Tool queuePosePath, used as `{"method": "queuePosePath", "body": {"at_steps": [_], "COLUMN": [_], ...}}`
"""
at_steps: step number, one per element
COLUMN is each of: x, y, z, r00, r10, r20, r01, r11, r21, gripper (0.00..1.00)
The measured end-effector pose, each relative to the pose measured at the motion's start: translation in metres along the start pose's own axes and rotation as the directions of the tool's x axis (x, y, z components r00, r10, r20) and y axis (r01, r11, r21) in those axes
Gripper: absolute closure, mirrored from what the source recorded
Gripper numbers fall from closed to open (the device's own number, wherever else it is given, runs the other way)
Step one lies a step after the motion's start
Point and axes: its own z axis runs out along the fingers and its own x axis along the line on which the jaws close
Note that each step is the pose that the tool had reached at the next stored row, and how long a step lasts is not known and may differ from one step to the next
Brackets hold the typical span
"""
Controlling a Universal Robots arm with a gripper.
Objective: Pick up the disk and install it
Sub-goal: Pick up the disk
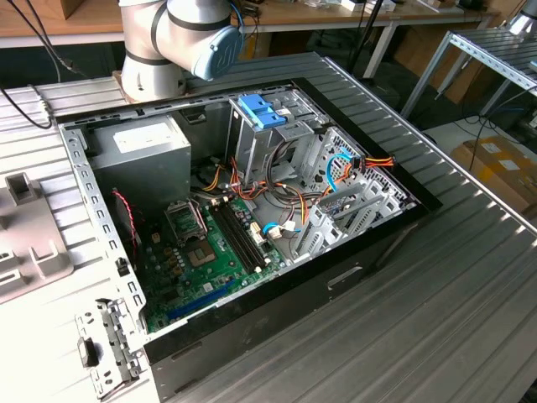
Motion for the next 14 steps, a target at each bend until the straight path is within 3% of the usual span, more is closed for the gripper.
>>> {"method": "queuePosePath", "body": {"at_steps": [14], "x": [0.0], "y": [0.0], "z": [0.0003], "r00": [0.998], "r10": [-0.064], "r20": [-0.0028], "r01": [0.064], "r11": [0.998], "r21": [-0.0016], "gripper": [0.89]}}
